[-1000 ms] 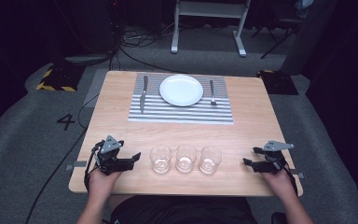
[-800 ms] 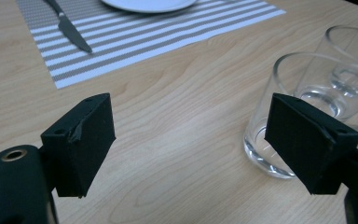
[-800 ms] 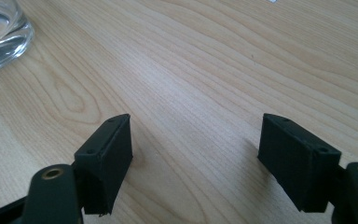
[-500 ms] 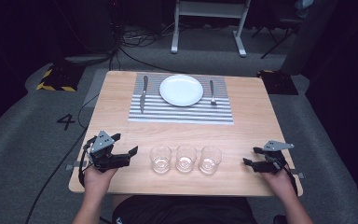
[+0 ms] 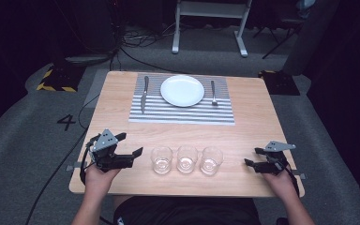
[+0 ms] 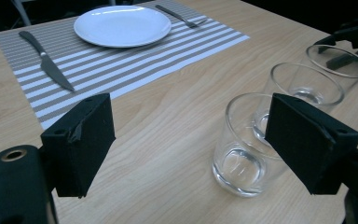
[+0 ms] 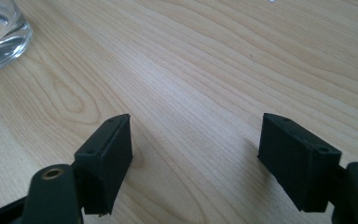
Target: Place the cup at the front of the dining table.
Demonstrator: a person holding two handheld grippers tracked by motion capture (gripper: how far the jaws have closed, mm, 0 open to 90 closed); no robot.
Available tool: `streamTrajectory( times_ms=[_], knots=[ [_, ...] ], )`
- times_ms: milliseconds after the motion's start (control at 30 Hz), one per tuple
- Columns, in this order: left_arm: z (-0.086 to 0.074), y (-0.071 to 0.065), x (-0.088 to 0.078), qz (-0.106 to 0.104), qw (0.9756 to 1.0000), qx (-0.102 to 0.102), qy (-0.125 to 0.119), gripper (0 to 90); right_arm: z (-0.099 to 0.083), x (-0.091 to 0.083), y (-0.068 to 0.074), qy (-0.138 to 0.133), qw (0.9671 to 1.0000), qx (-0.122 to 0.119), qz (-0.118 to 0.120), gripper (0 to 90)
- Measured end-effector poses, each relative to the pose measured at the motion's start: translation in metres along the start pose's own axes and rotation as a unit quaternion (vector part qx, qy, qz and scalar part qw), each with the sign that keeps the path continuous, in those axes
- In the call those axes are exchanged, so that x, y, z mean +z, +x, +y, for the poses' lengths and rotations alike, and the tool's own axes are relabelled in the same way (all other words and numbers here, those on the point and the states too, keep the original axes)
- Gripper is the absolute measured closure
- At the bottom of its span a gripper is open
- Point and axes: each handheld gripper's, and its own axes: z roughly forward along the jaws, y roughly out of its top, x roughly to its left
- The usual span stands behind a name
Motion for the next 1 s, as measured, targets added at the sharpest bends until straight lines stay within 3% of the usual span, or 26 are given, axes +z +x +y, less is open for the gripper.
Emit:
streamTrajectory(
  times_ms=[67, 233, 433, 600, 667, 700, 733, 800, 1000],
  knots=[
    [0.001, 0.000, 0.002, -0.007, 1.0000, -0.005, -0.001, 16.1, 0.000, 0.000, 0.000, -0.001, 1.0000, 0.001, -0.001, 26.0],
    [0.008, -0.003, 0.010, -0.023, 0.9997, 0.004, 0.002, 16.0, 0.000, 0.000, 0.000, -0.001, 1.0000, 0.000, 0.000, 26.0],
    [0.021, -0.015, 0.026, -0.052, 0.9983, 0.028, 0.003, 16.0, 0.000, 0.000, 0.000, 0.000, 1.0000, -0.003, 0.001, 26.0],
    [0.030, -0.023, 0.035, -0.076, 0.9967, 0.028, 0.001, 16.0, 0.000, 0.000, 0.000, 0.000, 1.0000, -0.001, 0.001, 26.0],
    [0.031, -0.024, 0.038, -0.077, 0.9966, 0.028, -0.005, 15.9, 0.000, 0.000, 0.000, 0.000, 1.0000, -0.001, 0.001, 26.0],
    [0.032, -0.026, 0.042, -0.092, 0.9955, 0.020, -0.011, 15.8, 0.000, 0.000, 0.000, -0.001, 1.0000, -0.001, 0.001, 26.0],
    [0.032, -0.026, 0.042, -0.092, 0.9955, 0.020, -0.011, 15.7, 0.000, 0.000, 0.000, -0.001, 1.0000, -0.001, 0.001, 26.0],
    [0.034, -0.031, 0.050, -0.123, 0.9922, 0.011, -0.017, 15.5, 0.000, 0.000, 0.000, 0.000, 1.0000, -0.001, 0.001, 26.0],
    [0.033, -0.036, 0.058, -0.116, 0.9929, 0.020, -0.016, 15.2, 0.000, 0.000, 0.000, 0.000, 1.0000, -0.001, 0.001, 26.0]
  ],
)
